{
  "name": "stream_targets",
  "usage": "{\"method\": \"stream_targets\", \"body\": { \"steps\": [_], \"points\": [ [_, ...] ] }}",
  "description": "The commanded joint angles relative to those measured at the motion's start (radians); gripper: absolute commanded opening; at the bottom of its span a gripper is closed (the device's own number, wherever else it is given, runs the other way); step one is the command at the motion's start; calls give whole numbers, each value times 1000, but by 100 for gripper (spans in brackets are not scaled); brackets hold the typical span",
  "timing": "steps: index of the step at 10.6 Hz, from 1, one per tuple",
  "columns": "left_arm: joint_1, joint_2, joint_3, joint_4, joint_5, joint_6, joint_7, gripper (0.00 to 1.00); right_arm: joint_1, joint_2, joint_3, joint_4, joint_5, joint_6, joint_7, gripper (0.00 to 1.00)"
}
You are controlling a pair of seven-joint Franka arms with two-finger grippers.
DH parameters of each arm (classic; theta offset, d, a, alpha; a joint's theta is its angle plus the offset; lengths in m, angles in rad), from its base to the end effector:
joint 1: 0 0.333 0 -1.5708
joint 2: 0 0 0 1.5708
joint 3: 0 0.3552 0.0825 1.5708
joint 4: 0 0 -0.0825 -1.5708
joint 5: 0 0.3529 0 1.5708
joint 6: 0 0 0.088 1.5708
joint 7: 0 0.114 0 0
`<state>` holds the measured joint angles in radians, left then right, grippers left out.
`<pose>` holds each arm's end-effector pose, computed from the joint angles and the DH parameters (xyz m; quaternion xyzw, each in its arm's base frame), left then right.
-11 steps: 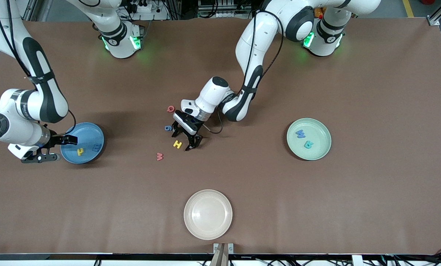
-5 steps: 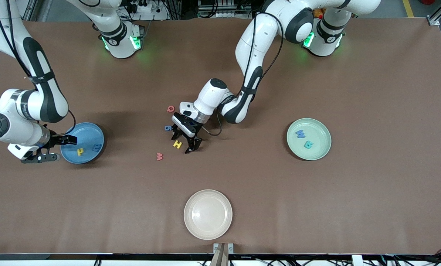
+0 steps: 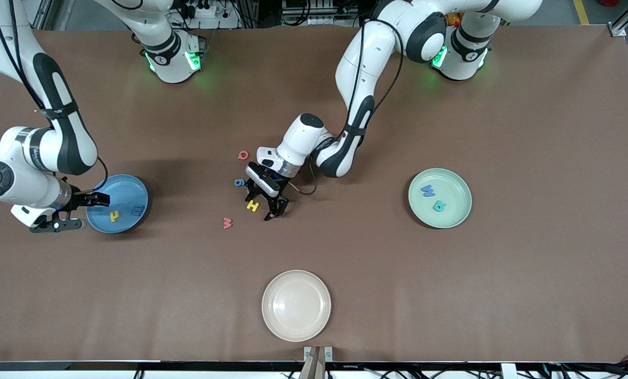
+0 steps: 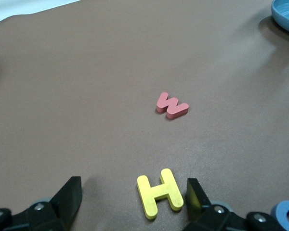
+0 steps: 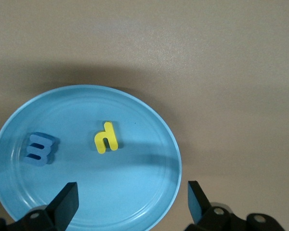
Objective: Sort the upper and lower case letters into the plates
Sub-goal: 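Lower the left gripper onto the yellow H and grasp it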
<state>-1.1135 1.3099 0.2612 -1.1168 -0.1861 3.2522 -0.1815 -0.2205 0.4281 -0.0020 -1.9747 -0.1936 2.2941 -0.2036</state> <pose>0.4630 -0.6586 0.1369 0.8390 -0.3455 0.3863 0.1658 0.5808 -0.1367 0.2940 0.9944 0.0585 -0.0675 0.0563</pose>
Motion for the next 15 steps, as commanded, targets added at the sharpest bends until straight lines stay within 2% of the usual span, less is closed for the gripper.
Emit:
{"method": "stream_targets", "body": {
  "steps": [1,3,5,7,9,10,13,15],
  "points": [
    [-11,38,32,41,-12,-12,-12,85,-7,0,8,3,-17,2,12,100],
    [-11,38,32,41,-13,-12,-12,70,-7,0,8,3,-17,2,12,100],
    [-11,37,30,41,-13,-12,-16,60,-7,0,8,3,-17,2,12,100],
    [-11,37,30,41,-13,-12,-18,57,-7,0,8,3,-17,2,12,100],
    [-11,37,30,41,-13,-14,-18,44,-7,0,8,3,-17,2,12,100],
    [-11,37,30,41,-13,-15,-18,26,-7,0,8,3,-17,2,13,100],
    [-11,31,30,40,-13,-20,-16,15,-5,0,8,5,-17,4,15,100],
    [-6,-3,30,32,-12,-72,-10,1,9,3,10,5,-13,11,21,100]
  ]
}}
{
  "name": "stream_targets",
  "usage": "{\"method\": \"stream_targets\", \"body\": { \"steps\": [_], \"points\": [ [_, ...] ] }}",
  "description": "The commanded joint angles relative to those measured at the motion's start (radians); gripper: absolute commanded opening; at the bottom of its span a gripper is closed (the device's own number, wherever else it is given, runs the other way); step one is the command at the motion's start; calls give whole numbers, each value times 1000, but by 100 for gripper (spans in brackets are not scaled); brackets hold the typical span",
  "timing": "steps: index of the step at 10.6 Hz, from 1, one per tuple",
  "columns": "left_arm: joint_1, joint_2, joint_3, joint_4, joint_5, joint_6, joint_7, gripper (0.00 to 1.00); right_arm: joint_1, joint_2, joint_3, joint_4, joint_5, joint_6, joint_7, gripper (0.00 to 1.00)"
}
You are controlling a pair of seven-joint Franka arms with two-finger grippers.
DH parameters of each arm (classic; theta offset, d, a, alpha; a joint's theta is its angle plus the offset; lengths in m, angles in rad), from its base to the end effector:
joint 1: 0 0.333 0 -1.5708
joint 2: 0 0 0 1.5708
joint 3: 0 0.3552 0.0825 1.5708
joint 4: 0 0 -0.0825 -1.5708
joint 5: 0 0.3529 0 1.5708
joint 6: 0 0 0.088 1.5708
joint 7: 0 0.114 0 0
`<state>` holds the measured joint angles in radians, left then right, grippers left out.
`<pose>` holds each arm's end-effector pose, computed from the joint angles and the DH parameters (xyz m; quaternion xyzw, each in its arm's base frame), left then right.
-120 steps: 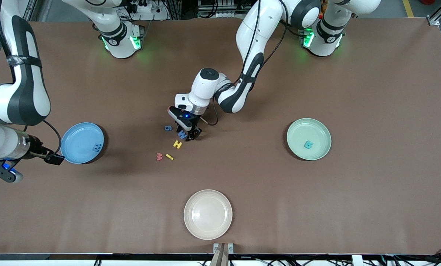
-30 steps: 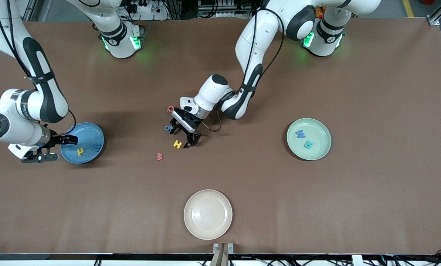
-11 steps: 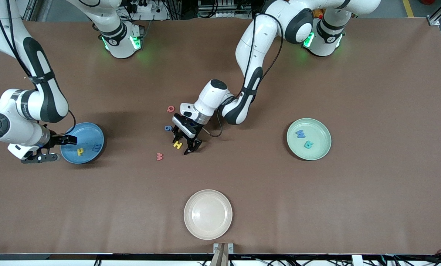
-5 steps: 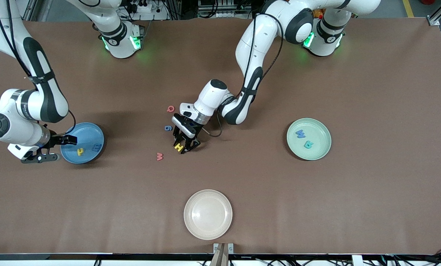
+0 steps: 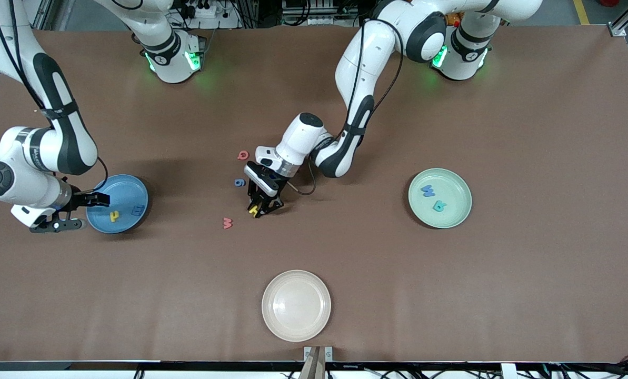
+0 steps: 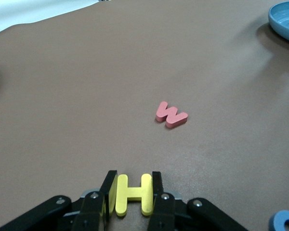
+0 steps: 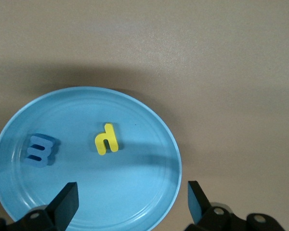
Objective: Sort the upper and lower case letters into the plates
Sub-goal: 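Lower the left gripper onto the yellow H and grasp it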
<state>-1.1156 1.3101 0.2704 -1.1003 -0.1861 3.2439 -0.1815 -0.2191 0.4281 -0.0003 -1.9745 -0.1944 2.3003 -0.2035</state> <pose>0.4650 -0.6616 0.1437 0.8362 -0.3469 0.3911 0.1658 0.5820 -0.1350 0.2946 0.9945 0.0604 -0.0642 0.0568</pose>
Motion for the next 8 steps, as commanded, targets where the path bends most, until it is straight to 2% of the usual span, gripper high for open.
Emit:
{"method": "stream_targets", "body": {
  "steps": [1,6,8],
  "points": [
    [-3,-32,21,16,-12,-135,-9,0,29,9,10,8,-11,5,67,100],
    [5,-219,13,-27,-4,-528,-3,0,196,67,14,81,1,4,332,100],
    [11,-334,13,-78,-3,-741,89,0,268,112,14,124,4,19,429,100]
  ]
}}
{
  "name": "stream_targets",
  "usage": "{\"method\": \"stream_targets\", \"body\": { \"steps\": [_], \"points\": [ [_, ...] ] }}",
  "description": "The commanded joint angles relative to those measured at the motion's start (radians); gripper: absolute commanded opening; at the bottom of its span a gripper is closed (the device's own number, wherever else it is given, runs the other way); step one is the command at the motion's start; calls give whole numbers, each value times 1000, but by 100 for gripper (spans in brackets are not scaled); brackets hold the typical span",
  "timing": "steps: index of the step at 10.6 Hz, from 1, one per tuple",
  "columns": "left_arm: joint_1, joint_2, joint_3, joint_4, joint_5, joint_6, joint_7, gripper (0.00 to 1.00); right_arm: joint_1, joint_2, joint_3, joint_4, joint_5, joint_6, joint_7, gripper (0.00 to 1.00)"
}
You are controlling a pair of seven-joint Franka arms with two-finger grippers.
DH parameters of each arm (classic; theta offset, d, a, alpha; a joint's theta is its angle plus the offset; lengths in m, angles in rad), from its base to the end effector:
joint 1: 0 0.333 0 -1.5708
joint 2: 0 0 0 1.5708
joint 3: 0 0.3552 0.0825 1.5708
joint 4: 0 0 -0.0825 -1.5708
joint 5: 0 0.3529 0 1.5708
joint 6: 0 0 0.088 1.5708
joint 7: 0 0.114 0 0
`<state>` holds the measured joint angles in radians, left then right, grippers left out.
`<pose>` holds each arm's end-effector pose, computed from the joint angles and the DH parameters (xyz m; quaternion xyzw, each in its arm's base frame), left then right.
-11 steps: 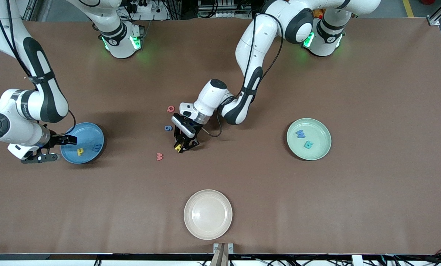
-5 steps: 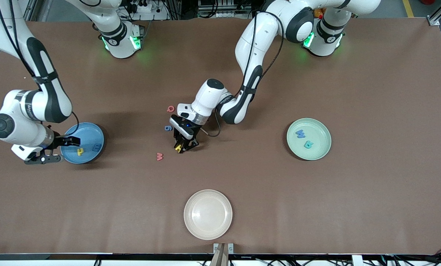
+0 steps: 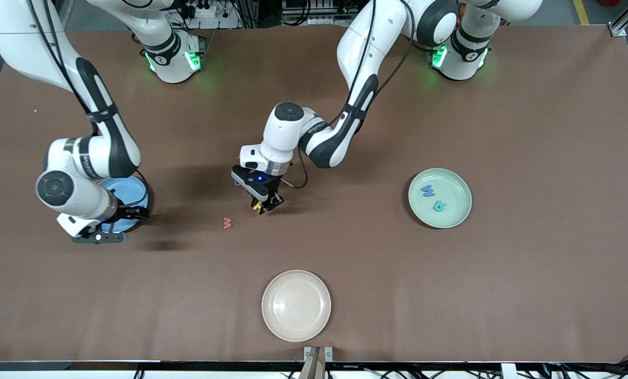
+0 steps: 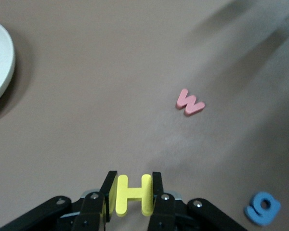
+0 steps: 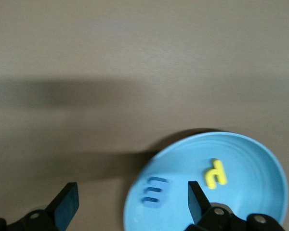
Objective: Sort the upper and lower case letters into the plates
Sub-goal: 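Place the H in the green plate while the right gripper reaches the g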
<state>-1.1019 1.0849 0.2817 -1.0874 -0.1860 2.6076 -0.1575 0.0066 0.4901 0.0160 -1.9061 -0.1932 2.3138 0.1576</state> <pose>0.4861 -0.6604 0.2451 0.9077 -0.3466 0.2246 0.0746 0.6186 0.0085 0.2836 0.9971 0.0001 -0.0348 0.0679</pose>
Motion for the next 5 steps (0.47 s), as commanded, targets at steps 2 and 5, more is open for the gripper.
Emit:
{"method": "stream_targets", "body": {
  "steps": [2,5],
  "points": [
    [43,-263,-1,-235,-12,-239,145,0,122,77,-1,59,4,64,166,100],
    [184,-512,-44,-545,-55,-242,393,0,257,91,-1,59,24,70,339,100]
  ]
}}
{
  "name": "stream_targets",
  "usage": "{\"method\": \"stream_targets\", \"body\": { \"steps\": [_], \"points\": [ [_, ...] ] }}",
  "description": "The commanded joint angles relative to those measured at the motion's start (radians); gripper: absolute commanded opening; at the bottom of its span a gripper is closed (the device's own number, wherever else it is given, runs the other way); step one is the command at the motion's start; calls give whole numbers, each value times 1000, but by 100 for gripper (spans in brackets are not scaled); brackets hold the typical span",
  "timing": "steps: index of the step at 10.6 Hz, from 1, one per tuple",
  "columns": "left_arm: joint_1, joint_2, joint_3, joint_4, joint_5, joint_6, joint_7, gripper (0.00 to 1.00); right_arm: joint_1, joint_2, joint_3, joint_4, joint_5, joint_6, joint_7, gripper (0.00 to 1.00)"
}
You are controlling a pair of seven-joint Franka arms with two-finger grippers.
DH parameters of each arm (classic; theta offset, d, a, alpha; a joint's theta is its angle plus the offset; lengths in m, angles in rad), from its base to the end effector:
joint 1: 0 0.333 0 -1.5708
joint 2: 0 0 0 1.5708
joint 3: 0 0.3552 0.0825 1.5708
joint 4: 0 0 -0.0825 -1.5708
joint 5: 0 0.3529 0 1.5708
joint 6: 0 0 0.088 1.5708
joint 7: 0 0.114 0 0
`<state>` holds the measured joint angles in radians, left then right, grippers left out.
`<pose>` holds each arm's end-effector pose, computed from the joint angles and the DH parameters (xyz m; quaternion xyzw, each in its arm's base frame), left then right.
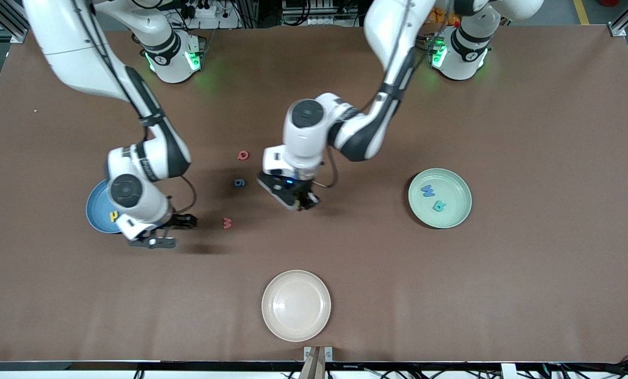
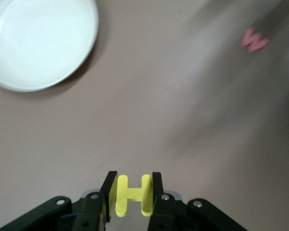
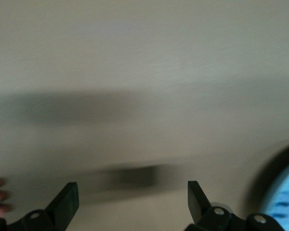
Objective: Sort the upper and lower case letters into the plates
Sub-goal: 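Place the H in the green plate while the right gripper reaches the g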
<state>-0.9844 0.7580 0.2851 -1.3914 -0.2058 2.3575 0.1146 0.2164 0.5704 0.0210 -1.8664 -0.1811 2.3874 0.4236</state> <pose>0.5368 -0.5305 0.3321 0.9176 -0.3789 0.1179 0.0235 0.6182 0.1458 0.2540 0.9978 -0.0270 -0.0052 0.0595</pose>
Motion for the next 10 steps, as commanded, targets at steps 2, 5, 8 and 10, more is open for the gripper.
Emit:
{"method": "stream_targets", "body": {
  "steps": [2,5,8,10],
  "points": [
    [159,-271,-50,-366,-37,-23,273,0,96,-6,0,-22,17,-7,92,100],
    [327,-359,-54,-475,-38,-146,561,0,107,-105,59,-179,60,57,107,100],
    [466,-422,-58,-599,-38,-176,785,0,109,-167,117,-283,129,115,110,100],
    [519,-402,-58,-601,-62,-175,856,0,109,-172,129,-309,158,140,115,100]
  ]
}}
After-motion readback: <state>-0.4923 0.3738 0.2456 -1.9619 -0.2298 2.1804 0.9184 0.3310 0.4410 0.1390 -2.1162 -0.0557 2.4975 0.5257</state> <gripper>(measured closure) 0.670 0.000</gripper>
